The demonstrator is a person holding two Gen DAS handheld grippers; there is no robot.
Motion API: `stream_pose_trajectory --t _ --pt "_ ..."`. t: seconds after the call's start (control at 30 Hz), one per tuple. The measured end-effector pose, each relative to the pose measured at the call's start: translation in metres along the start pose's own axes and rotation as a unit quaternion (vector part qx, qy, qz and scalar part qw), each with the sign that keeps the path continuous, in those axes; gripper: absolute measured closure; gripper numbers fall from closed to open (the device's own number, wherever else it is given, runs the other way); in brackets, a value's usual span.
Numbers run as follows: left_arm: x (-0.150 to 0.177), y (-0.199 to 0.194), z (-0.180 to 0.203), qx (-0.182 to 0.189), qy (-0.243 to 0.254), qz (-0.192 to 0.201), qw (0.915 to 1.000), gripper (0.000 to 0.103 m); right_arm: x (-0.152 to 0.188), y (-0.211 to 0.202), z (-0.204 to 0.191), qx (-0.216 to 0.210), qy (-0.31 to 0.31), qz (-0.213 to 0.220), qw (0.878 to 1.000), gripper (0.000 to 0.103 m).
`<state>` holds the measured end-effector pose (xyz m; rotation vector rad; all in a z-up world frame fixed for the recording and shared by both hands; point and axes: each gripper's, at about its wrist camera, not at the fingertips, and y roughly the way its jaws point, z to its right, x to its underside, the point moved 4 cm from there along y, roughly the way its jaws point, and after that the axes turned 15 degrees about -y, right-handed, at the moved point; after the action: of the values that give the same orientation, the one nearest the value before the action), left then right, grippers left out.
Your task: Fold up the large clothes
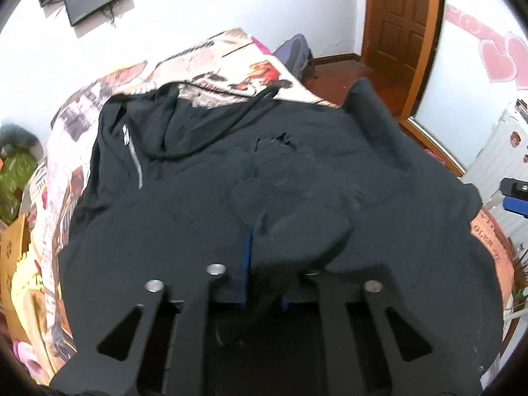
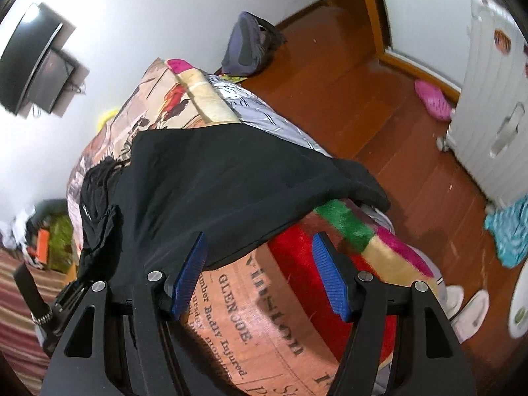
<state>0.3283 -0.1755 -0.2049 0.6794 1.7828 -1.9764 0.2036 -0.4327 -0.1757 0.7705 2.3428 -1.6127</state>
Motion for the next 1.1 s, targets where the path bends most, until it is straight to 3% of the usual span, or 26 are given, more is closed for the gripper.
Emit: stream_pose_trajectory --t 0.13,0.27,0.37,0.43,0.57,0.77,0.8,0.97,1.1 --pt "-0.002 -0.007 0.007 0.014 0.005 0.007 0.9999 0.093 0.000 0.010 0.008 -0.004 0.014 -0.014 1.000 0.041" --pt "0.007 0.009 0.009 0.021 0.007 -0.032 0.9992 0.092 -0.001 0.026 0.016 -0.033 0.035 -0.036 0.998 0.041" --pt "0.012 0.009 0.013 0.008 0.021 -0.029 0.9993 0.090 -0.003 0.036 0.022 -0.044 0.053 -0.046 0.997 0.041" --pt "0.013 0.006 0.016 0.004 0.030 -0.030 0.9991 0.085 -0.007 0.041 0.025 -0.044 0.055 -0.046 0.996 0.041" --pt "0.014 -0.008 0.021 0.046 0.023 -0.042 0.9978 0.056 -0.016 0.052 0.032 -0.037 0.058 -0.051 0.996 0.041" --pt "0.010 -0.027 0.021 0.047 0.017 -0.023 0.9985 0.053 -0.028 0.076 0.042 -0.007 0.065 -0.061 0.996 0.042" --pt "0.009 -0.030 0.019 0.048 0.013 -0.019 0.9986 0.052 -0.030 0.078 0.042 -0.002 0.065 -0.059 0.996 0.044" --pt "0.005 -0.042 0.006 0.030 0.006 0.000 0.9995 0.049 -0.039 0.076 0.041 0.031 0.057 -0.047 0.997 0.077" --pt "0.003 -0.043 -0.008 0.018 -0.005 0.000 0.9998 0.049 -0.046 0.059 0.030 0.060 0.020 -0.026 0.998 0.089"
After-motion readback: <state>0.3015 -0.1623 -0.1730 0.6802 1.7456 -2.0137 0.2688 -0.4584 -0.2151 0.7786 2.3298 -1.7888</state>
